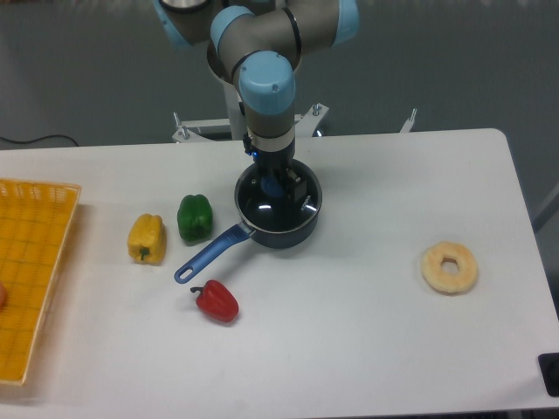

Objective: Open the lid
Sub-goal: 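Close the gripper on the blue knob of the glass lid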

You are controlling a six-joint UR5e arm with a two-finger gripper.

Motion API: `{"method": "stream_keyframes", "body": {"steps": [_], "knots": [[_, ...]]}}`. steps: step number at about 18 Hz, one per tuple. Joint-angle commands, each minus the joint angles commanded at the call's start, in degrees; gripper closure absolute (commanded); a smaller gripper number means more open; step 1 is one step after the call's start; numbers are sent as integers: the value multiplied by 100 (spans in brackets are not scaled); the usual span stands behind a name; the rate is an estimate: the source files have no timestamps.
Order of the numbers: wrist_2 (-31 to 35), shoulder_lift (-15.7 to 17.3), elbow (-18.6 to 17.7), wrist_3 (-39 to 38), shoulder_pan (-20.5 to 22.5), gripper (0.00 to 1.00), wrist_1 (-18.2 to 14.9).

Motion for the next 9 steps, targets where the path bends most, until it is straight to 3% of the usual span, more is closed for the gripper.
{"method": "stream_keyframes", "body": {"steps": [5,9], "knots": [[9,0,44,-17,-9,29,-9],[18,0,61,-35,-9,31,-18]]}}
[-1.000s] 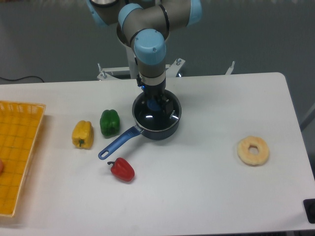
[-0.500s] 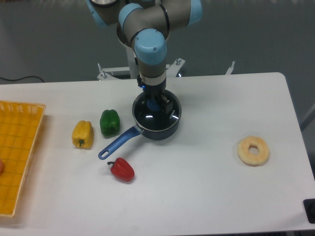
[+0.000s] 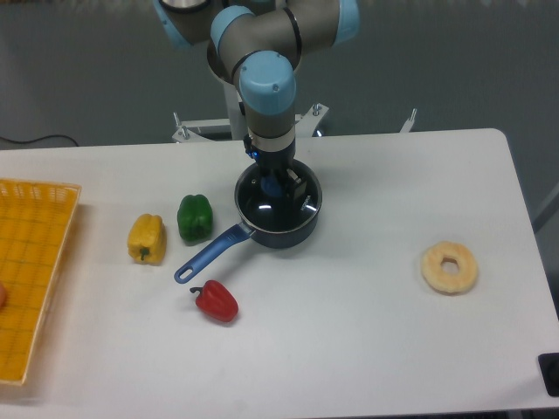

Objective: Open the lid
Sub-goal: 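Close the gripper on the blue knob of the glass lid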

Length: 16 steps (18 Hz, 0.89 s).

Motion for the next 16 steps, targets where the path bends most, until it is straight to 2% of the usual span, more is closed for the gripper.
{"method": "stream_keyframes", "body": {"steps": [5,7,16], "knots": [[0,-9,53,-17,0,38,0],[0,-9,53,-26,0,46,-9],[0,-9,167,-26,9,46,-70]]}}
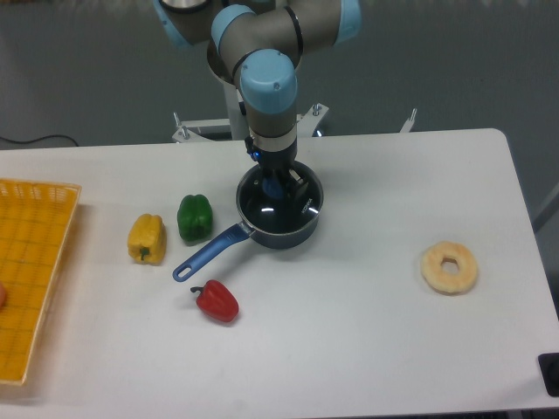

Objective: Open the lid
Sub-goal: 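Close the gripper on the blue knob of the glass lid, then lift the glass lid up and off the saucepan rim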

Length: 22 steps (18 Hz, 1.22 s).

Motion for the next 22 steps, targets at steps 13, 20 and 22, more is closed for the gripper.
{"method": "stream_keyframes", "body": {"steps": [13,20,22], "knots": [[-35,-254,975,35,105,46,-624],[-44,-685,1722,79,343,46,-817],[-53,-756,1810,88,386,46,-826]]}}
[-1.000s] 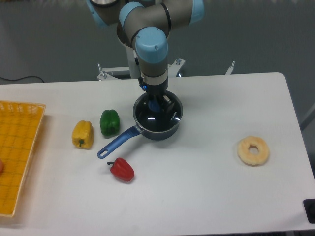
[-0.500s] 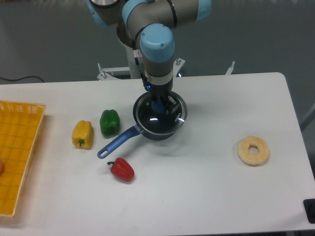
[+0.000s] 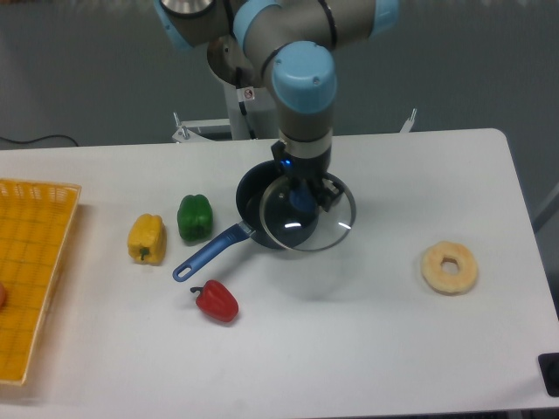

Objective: Open the lid
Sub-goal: 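Lift the glass lid up and off the saucepan rim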

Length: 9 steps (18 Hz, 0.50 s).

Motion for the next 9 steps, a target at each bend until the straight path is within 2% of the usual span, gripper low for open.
{"method": "stream_keyframes", "body": {"steps": [9], "knots": [[-141,-97,115,18,167,46,0]]}}
